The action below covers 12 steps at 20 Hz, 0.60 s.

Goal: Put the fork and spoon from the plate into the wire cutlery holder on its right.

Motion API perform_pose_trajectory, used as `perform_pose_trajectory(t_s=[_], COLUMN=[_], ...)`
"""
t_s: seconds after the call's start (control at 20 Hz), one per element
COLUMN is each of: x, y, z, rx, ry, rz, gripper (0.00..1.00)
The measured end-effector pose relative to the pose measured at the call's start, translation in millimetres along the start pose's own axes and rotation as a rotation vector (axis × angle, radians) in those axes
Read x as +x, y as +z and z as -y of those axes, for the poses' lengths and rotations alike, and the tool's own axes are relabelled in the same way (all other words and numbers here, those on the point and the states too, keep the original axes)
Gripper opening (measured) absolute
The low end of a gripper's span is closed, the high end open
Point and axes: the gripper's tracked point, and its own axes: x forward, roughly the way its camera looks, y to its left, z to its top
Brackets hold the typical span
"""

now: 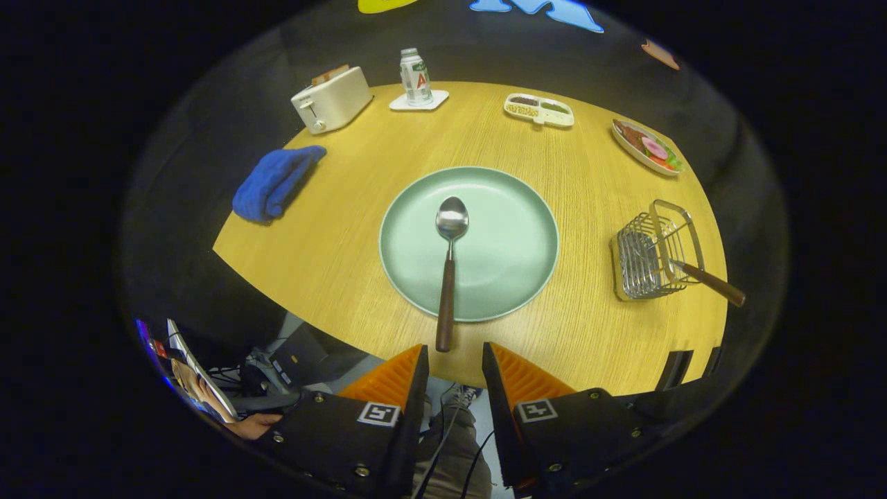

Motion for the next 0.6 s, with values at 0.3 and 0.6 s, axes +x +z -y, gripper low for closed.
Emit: perform_pose_trajectory(t_s=[0.3,0.6], x=[25.6,44.9], y=[-2.2,1.5], z=[-4.2,-7.7], rx=[0.011,0.0], ry=[-0.006,-0.035], rz=[-0.049,-0.093], gripper=[0.47,0.47])
